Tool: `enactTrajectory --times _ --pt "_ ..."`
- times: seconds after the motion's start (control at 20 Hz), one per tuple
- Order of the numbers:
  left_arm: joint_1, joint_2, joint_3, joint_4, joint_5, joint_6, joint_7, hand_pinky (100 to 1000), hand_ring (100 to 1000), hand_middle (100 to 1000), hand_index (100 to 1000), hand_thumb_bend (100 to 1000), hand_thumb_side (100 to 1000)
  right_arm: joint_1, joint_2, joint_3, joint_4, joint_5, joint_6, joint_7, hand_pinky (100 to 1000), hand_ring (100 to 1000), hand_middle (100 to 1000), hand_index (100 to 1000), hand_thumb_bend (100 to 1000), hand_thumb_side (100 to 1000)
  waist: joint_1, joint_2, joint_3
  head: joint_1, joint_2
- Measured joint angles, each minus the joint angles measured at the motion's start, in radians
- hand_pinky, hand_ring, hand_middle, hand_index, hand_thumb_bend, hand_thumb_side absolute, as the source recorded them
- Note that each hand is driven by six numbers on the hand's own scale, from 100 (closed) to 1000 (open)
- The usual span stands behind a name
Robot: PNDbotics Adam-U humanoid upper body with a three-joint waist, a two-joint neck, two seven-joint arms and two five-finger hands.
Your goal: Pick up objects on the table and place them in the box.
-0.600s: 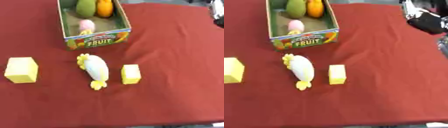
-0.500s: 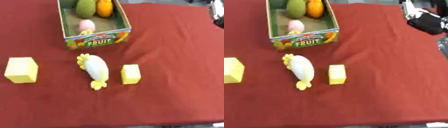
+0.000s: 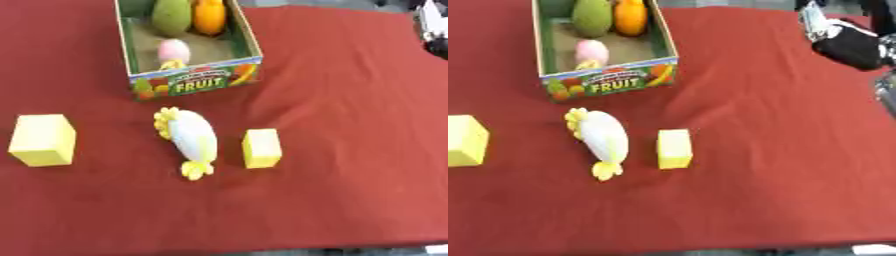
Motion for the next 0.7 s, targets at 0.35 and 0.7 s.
enactTrajectory --times 0.35,0.7 --pt "0.0 0.0 -0.006 0.0 0.003 0.0 -0.006 785 823 785 890 127 793 -0.044 -0.056 0.095 0.0 0.103 0.019 0.171 857 848 744 898 100 622 0.0 0.0 0.005 -0.009 -0.002" --pt "0.0 0.0 -0.012 0.0 0.008 0.001 -0.014 784 824 786 889 122 797 -0.089 -0.064 0.2 0.0 0.126 0.066 0.336 884 879 770 921 100 670 0.0 0.0 0.011 -0.014 -0.005"
